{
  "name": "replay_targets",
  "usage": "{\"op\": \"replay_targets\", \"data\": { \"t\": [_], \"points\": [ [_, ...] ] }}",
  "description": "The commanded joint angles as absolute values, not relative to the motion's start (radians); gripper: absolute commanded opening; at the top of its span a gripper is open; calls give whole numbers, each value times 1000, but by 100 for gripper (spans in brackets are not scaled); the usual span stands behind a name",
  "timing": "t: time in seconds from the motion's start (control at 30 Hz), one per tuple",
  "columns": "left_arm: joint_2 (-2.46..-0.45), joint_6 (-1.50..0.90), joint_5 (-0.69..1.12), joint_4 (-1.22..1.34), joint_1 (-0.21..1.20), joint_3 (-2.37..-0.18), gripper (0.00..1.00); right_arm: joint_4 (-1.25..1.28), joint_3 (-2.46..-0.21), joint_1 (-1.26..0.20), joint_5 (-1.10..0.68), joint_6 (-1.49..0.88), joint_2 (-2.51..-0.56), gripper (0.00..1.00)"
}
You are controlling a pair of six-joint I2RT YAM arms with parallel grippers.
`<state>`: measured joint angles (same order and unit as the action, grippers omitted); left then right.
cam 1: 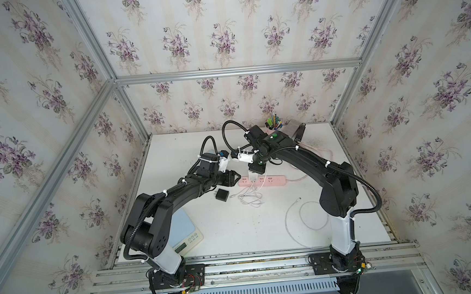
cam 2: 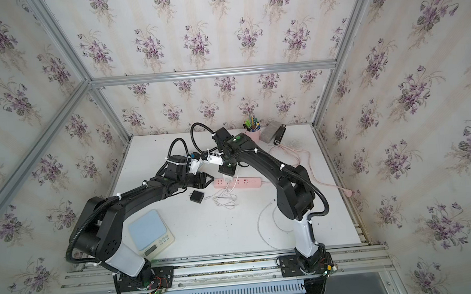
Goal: Charge the electronic scale
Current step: Insert the charging cable into the plug.
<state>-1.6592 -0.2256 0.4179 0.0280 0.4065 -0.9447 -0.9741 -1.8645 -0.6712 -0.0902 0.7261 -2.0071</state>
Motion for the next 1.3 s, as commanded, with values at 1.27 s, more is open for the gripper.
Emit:
{"op": "replay_targets", "data": {
  "t": [1.27],
  "points": [
    [-1844, -338, 411, 115, 393, -980, 62, -1001, -1858, -636, -118, 860, -2072, 0]
  ]
}}
